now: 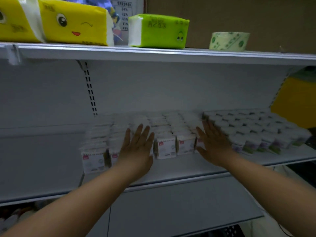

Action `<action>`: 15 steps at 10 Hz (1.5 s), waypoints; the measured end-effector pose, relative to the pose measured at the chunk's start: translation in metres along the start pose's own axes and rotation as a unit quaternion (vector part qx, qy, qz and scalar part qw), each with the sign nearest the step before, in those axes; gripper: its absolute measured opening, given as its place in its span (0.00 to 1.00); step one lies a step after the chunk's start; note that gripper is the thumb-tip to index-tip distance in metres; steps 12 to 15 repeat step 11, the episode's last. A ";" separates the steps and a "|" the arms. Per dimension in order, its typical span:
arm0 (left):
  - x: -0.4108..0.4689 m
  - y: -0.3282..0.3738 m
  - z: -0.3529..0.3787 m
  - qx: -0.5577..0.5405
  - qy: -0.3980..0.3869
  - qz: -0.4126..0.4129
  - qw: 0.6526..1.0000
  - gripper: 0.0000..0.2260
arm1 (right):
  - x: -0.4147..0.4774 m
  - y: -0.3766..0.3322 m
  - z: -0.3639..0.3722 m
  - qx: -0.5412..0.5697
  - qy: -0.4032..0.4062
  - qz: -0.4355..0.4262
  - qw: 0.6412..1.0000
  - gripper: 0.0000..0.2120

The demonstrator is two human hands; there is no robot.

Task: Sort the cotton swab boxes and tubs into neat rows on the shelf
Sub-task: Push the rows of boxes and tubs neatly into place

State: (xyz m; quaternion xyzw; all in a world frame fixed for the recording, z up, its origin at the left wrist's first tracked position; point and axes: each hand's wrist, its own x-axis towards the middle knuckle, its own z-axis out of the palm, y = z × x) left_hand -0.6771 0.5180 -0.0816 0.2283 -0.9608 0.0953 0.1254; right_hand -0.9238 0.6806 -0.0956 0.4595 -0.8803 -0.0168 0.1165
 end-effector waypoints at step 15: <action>0.069 0.079 0.014 0.043 -0.047 0.027 0.998 0.40 | -0.010 0.040 -0.035 0.103 -0.038 -0.138 0.984 0.43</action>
